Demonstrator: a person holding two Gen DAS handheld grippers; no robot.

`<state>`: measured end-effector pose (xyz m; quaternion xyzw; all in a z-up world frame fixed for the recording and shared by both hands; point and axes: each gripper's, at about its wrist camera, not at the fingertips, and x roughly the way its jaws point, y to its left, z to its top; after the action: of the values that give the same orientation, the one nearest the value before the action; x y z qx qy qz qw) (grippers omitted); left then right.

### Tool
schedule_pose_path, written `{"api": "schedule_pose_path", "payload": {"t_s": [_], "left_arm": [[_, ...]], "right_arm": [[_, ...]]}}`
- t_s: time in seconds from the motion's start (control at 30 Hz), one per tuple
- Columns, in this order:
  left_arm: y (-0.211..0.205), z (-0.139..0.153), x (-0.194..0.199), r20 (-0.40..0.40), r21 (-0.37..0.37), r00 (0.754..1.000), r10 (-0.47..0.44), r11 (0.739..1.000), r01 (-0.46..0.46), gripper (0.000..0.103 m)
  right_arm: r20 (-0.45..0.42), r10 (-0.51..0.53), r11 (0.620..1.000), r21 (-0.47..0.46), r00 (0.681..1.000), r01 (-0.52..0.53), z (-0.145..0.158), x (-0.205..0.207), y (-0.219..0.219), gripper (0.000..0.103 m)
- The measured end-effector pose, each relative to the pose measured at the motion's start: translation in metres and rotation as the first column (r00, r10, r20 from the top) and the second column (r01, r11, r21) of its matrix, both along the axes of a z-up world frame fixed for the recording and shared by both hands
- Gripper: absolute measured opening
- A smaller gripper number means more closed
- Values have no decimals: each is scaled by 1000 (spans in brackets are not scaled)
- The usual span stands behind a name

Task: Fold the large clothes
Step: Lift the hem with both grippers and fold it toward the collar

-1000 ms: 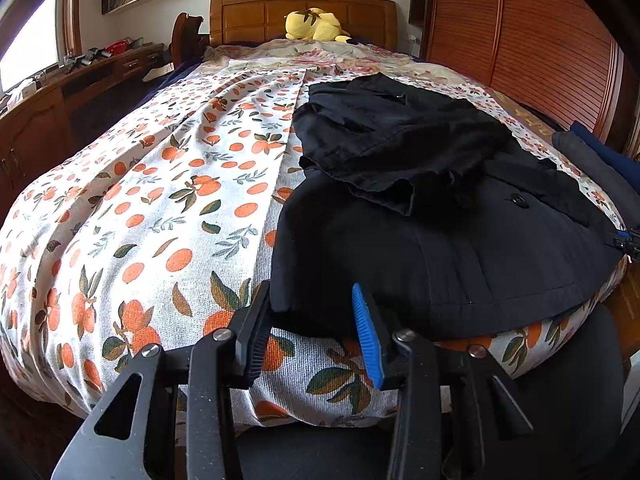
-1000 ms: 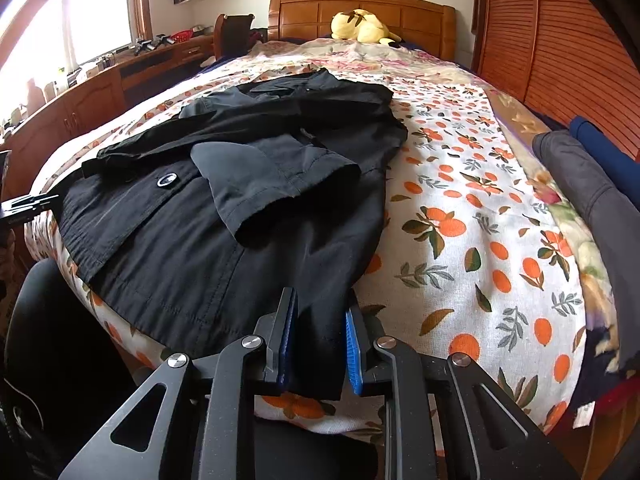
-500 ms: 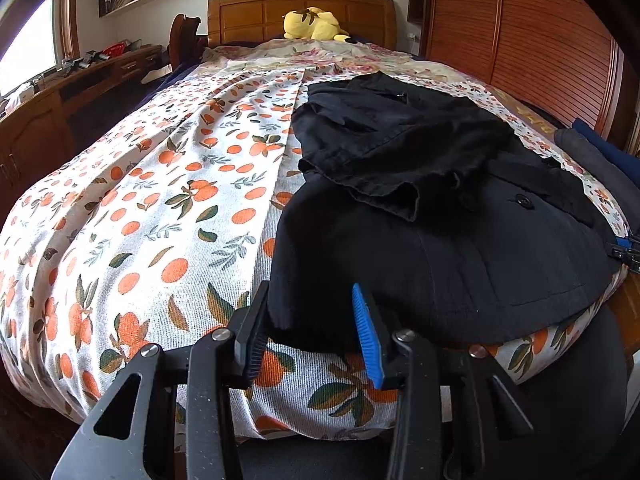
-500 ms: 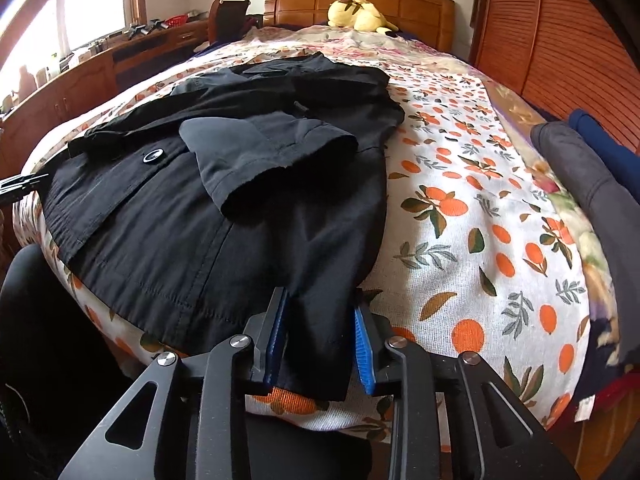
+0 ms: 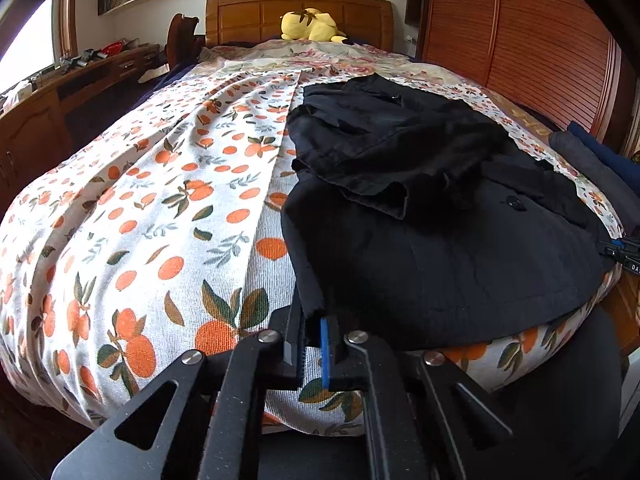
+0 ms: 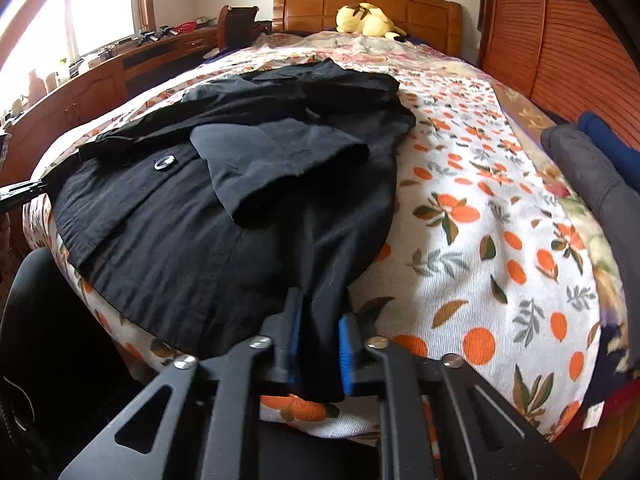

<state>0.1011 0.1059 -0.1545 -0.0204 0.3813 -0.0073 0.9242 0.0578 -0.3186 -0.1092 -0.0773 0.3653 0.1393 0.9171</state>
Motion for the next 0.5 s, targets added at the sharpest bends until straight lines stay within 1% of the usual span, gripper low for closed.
{"api": "schedule_pose_path", "payload": {"t_s": [0.07, 0.13, 0.17, 0.27, 0.4, 0.5], "left_arm": [[-4, 16, -5, 47, 6, 999, 4, 1000, -4, 5], [-7, 35, -11, 92, 1, 996, 3, 1000, -3, 5], [-9, 47, -14, 117, 5, 993, 1, 1000, -2, 5], [-17, 76, -23, 173, 30, 985, -12, 1000, 7, 5], [-19, 110, -39, 233, 51, 972, -20, 999, 8, 5], [-16, 130, -55, 270, 56, 963, -15, 998, 0, 4]], "right_arm": [[40, 6, 1000, 15, 999, -6, 14, -4, 1, 9], [67, 14, 996, 88, 998, -20, 33, -10, -4, 8], [93, 9, 994, 109, 996, -19, 45, -14, -6, 8], [167, 20, 996, 83, 986, -34, 73, -30, -1, 8], [228, 49, 997, 47, 973, -62, 101, -54, 8, 8], [266, 58, 996, 45, 962, -73, 120, -73, 9, 8]]}}
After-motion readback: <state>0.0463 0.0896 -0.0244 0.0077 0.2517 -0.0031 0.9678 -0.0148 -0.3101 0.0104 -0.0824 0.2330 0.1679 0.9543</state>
